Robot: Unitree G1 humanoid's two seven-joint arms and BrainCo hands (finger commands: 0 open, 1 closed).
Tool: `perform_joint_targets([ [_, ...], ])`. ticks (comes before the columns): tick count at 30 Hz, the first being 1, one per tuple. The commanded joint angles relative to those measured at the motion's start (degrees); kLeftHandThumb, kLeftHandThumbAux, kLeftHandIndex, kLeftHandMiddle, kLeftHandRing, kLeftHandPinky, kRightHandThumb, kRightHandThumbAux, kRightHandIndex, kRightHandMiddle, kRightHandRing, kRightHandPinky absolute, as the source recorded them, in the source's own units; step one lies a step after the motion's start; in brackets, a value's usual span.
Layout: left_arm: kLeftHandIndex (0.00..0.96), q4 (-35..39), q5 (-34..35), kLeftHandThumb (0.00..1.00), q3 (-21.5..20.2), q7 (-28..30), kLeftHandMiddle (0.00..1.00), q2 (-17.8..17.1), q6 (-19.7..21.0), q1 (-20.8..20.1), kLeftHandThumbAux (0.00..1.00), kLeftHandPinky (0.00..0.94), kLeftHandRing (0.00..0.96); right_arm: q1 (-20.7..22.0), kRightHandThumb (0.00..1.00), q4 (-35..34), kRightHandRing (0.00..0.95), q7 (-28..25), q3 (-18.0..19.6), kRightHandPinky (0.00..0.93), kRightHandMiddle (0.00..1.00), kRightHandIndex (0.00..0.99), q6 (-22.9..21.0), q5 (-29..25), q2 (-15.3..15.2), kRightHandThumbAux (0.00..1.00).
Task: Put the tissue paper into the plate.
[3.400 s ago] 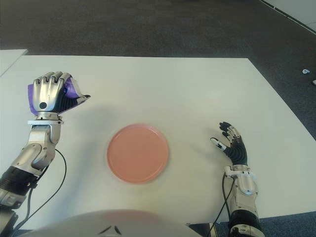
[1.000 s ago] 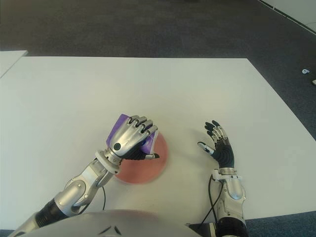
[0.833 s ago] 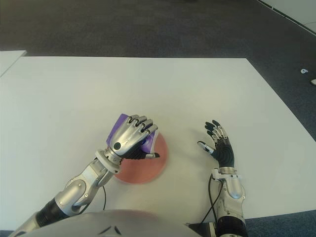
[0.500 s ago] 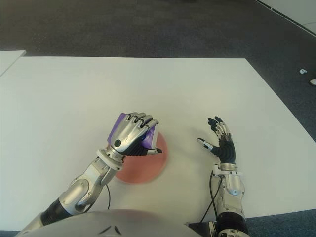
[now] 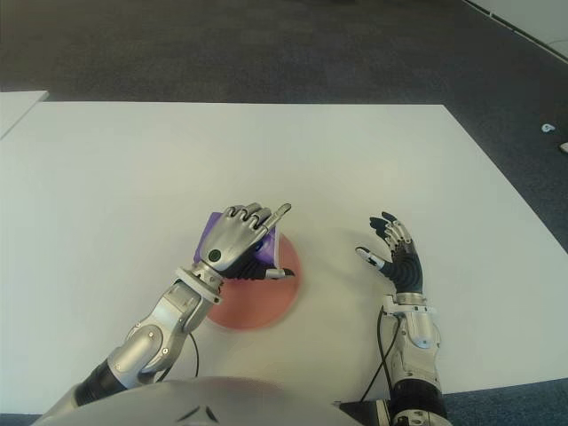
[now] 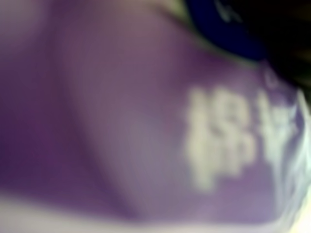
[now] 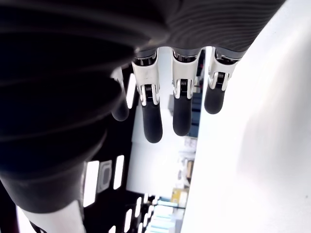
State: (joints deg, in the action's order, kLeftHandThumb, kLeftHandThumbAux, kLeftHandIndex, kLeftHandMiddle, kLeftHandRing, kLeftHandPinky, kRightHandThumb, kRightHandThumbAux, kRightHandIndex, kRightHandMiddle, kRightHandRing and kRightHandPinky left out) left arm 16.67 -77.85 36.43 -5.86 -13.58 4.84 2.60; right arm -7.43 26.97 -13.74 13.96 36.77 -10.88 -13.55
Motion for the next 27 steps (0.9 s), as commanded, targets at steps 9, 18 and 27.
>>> perform_joint_targets([
  [9, 0.000, 1.8, 1.6, 0.175, -1.3, 4.8, 0.000, -0.5, -1.0, -1.2, 0.099, 0.000, 0.000, -2.9, 0.307, -0.2, 0.265, -1.9, -1.0, 0.230, 0.301, 0.156, -8.4, -2.5, 3.0, 0.715],
  [18, 0.000, 2.6, 0.6, 0.155, -1.8, 7.2, 0.000, -0.6, -0.9, -1.3, 0.091, 0.000, 0.000, -3.0, 0.283, -2.6, 0.245, 0.2, -1.7, 0.195, 0.294, 0.155, -7.3, 0.3, 3.4, 0.667],
  [27, 0.000, 3.3, 0.3, 0.155, -2.4, 7.5, 0.000, -0.4, -0.6, -1.1, 0.091, 0.000, 0.000, -1.7, 0.273, 4.2, 0.261, 2.7, -1.2, 0.212, 0.307, 0.162, -4.2, 3.9, 2.4, 0.659],
])
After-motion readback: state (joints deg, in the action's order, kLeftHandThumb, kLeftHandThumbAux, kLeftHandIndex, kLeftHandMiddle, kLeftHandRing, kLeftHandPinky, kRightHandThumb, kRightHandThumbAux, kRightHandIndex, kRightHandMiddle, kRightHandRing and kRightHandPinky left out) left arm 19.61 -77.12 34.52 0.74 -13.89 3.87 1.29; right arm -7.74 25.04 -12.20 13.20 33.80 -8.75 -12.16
